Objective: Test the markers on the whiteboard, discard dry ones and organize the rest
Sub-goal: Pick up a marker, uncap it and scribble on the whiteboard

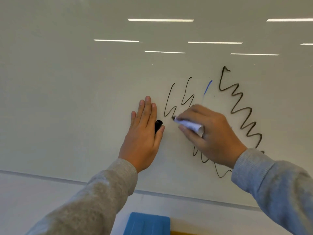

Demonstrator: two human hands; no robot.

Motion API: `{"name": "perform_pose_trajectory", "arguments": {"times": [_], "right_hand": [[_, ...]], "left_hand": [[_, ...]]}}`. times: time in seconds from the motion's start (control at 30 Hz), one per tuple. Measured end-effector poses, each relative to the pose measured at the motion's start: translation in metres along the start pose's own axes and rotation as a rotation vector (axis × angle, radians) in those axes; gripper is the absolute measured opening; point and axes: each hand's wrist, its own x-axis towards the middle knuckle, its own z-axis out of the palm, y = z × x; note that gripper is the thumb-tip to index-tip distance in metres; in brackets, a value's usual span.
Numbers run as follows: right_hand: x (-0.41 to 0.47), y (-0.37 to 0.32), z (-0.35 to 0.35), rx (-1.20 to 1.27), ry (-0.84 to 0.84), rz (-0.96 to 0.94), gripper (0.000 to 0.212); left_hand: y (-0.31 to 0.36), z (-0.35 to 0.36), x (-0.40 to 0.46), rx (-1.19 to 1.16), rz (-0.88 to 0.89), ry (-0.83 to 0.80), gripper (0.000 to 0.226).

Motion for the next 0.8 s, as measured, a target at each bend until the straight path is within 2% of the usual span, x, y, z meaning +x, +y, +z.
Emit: {"name": "perform_pose_trajectory", "arguments": {"times": [0.07, 0.17, 0.2, 0.33, 0.47, 0.5, 0.6, 0.63, 0.73, 0.8], "right_hand": [[-0.008, -0.002, 0.003, -0.006, -0.084, -0.05, 0.021], [-0.011, 0.0, -0.004, -0.009, 0.086, 0.033, 0.019], [-0.014, 0.0, -0.004, 0.0, 0.094, 0.058, 0.019], [-0.036, -0.003, 0.004, 0.0, -0.13, -0.039, 0.023], [-0.04, 0.002, -0.004, -0.022, 0.032, 0.082, 0.02], [-0.044, 0.0, -0.002, -0.012, 0.006, 0.075, 0.02], [-0.064, -0.007, 0.01, -0.037, -0.216, -0.065, 0.022], [-0.067, -0.005, 0.01, -0.049, -0.219, -0.068, 0.024], [-0.066, 0.003, 0.002, -0.061, -0.063, 0.058, 0.025], [-0.071, 0.0, 0.006, -0.055, -0.145, 0.021, 0.025]], "left_hand": [[-0.001, 0.001, -0.006, 0.0, 0.0, -0.01, 0.066], [-0.001, 0.004, -0.015, 0.006, 0.0, -0.02, 0.066], [-0.001, 0.005, -0.018, 0.007, 0.0, -0.025, 0.067], [-0.003, 0.01, -0.033, 0.025, 0.003, -0.053, 0.067], [-0.006, 0.015, -0.042, 0.034, 0.007, -0.073, 0.067], [-0.006, 0.016, -0.044, 0.028, -0.001, -0.077, 0.067], [-0.005, 0.018, -0.049, 0.035, -0.011, -0.081, 0.067], [-0.005, 0.019, -0.051, 0.041, -0.01, -0.082, 0.067], [-0.004, 0.02, -0.055, 0.043, -0.011, -0.093, 0.068], [-0.004, 0.019, -0.058, 0.045, -0.012, -0.105, 0.07]]}}
